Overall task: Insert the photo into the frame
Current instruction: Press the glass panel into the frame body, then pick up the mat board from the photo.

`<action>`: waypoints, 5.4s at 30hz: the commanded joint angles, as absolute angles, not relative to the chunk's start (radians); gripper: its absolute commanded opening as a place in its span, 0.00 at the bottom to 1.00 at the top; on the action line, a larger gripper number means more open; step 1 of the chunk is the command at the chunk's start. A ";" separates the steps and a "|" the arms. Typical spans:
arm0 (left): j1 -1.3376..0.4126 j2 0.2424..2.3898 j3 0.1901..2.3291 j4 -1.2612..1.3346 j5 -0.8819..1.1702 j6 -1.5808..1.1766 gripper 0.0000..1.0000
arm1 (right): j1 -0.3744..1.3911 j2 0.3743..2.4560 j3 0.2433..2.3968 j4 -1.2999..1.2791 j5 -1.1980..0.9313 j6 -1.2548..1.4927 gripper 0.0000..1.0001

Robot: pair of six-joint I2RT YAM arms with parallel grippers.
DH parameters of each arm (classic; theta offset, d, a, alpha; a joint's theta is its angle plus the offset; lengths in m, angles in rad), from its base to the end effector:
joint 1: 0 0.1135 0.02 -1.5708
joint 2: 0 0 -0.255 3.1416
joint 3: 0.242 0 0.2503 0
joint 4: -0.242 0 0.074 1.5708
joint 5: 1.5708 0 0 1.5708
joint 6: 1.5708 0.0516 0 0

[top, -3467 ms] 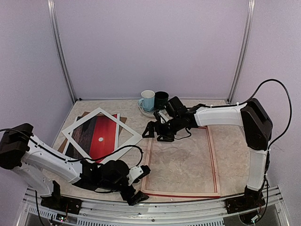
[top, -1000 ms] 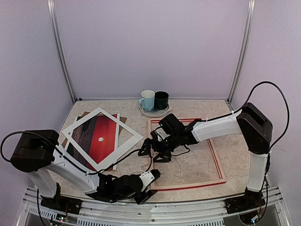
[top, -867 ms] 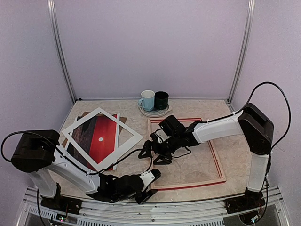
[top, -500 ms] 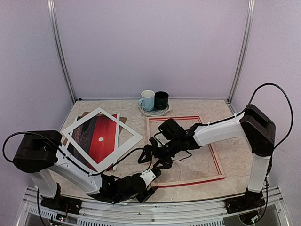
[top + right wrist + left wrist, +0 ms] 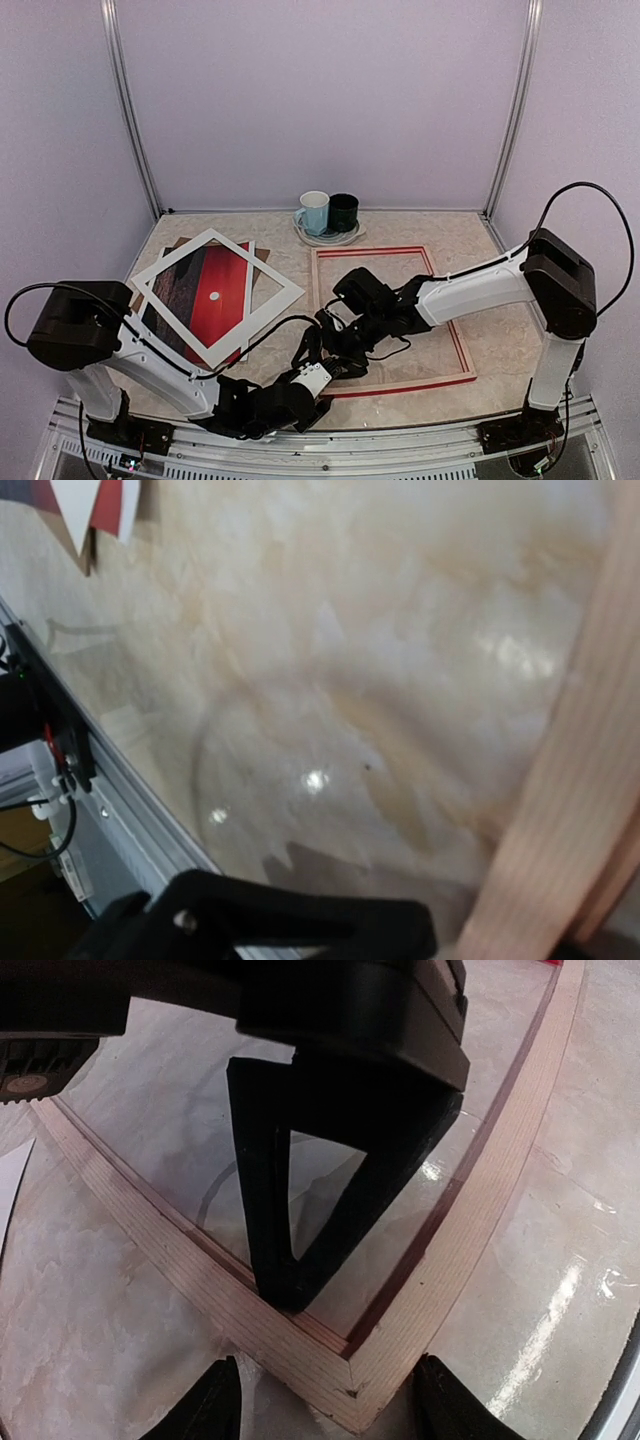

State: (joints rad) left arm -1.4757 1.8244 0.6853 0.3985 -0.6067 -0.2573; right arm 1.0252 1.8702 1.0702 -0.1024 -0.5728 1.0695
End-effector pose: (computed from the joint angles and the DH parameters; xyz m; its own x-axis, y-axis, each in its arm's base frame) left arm 0.0602 -0.3218 0.0862 -0.2599 0.5231 -0.8117 0.7360 0.6515 0.1842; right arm 0.1734 0.3396 0.1325 -0.9786 -0.1917 0.0752 -0.0718 0.6599 0.7479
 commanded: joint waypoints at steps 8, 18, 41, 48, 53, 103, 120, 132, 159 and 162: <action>-1.525 1.817 0.753 0.386 -0.884 -0.296 0.66 | 1.073 1.841 1.053 -0.215 -0.524 1.042 0.99; -1.665 1.702 0.747 0.278 -0.972 -0.329 0.84 | 0.971 1.668 1.154 -0.316 -0.398 0.965 0.99; -1.175 1.275 0.815 -0.160 -0.580 -0.489 0.99 | 0.851 1.511 1.227 -0.276 -0.054 0.453 0.99; -1.006 1.467 0.954 -0.281 -0.490 -0.382 0.99 | 0.849 1.396 1.113 -0.234 0.087 0.329 0.99; -0.951 1.625 1.024 -0.340 -0.517 -0.361 0.99 | 0.850 1.376 1.001 -0.041 -0.119 0.477 0.99; -0.478 1.201 0.368 0.216 0.072 -0.772 0.61 | 1.043 2.269 1.525 0.189 -0.276 1.488 0.99; -0.477 1.179 0.209 0.316 0.155 -0.823 0.43 | 1.043 2.371 1.674 0.092 -0.243 1.540 0.99; -0.477 1.227 0.187 0.381 0.198 -0.821 0.42 | 1.045 2.430 1.704 0.180 -0.277 1.545 0.99; -0.477 1.293 0.169 0.440 0.230 -0.804 0.41 | 1.046 2.434 1.596 0.510 -0.191 1.468 0.63; -0.477 1.292 0.167 0.440 0.230 -0.803 0.41 | 1.045 2.430 1.598 0.493 -0.175 1.444 0.56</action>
